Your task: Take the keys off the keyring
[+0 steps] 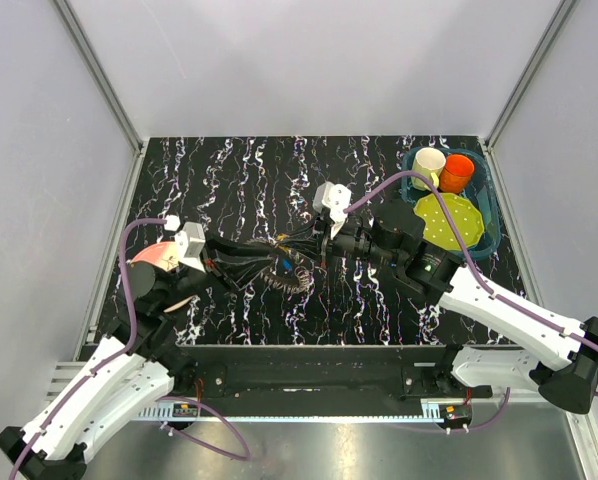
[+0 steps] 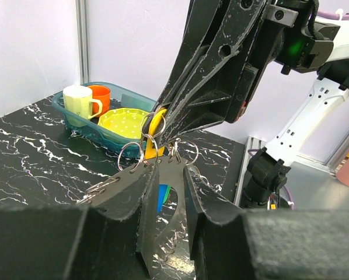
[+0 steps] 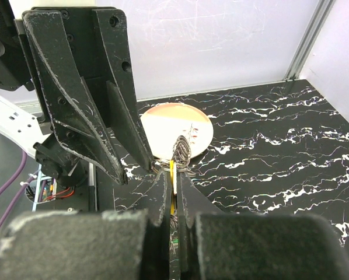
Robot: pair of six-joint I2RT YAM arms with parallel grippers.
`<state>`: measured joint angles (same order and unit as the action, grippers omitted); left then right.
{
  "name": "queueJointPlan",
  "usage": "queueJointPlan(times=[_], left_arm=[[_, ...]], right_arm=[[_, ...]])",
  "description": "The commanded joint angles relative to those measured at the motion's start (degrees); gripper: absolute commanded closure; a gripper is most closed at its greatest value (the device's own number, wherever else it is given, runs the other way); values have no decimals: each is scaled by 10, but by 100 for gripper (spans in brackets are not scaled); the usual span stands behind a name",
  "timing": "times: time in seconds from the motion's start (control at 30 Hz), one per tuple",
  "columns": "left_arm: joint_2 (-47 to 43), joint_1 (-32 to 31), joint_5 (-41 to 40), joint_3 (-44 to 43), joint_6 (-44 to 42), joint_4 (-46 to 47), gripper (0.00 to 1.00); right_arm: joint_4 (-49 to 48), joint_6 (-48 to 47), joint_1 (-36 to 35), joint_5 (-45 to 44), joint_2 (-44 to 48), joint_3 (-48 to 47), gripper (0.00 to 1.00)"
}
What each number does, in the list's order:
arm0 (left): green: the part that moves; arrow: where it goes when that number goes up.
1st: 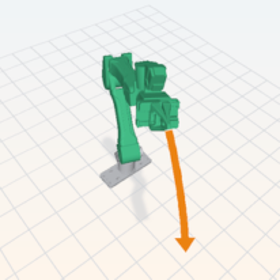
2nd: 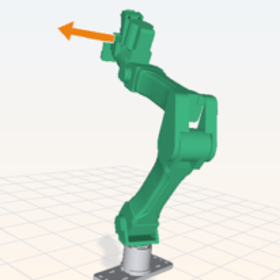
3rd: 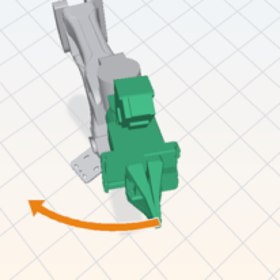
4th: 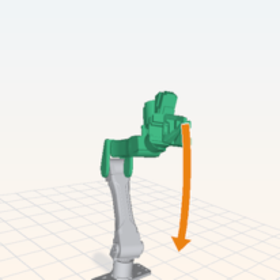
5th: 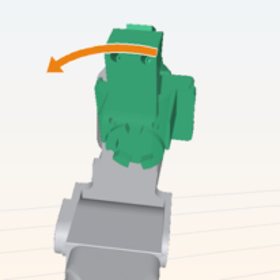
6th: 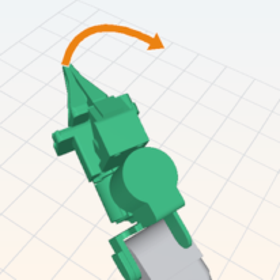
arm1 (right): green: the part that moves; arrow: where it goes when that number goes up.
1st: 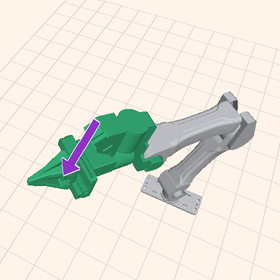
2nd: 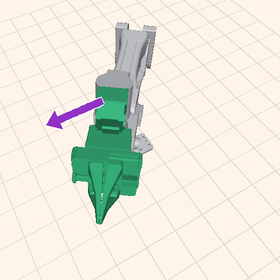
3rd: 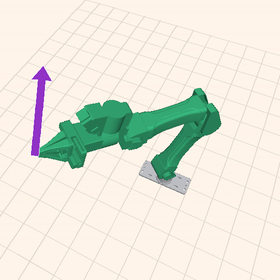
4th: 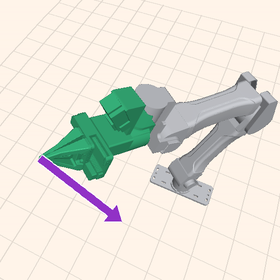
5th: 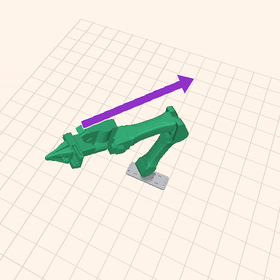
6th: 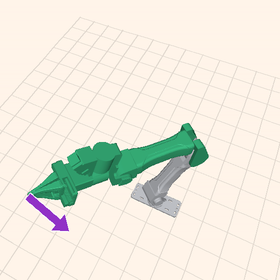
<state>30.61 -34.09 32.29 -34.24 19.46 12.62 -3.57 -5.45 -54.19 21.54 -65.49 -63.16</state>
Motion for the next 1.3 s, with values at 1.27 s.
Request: queueJointPlan(times=[1.27], left_arm=[[8, -31, -31, 36, 14, 117, 76]], right_arm=[[-58, 34, 0, 6, 34, 15, 100]])
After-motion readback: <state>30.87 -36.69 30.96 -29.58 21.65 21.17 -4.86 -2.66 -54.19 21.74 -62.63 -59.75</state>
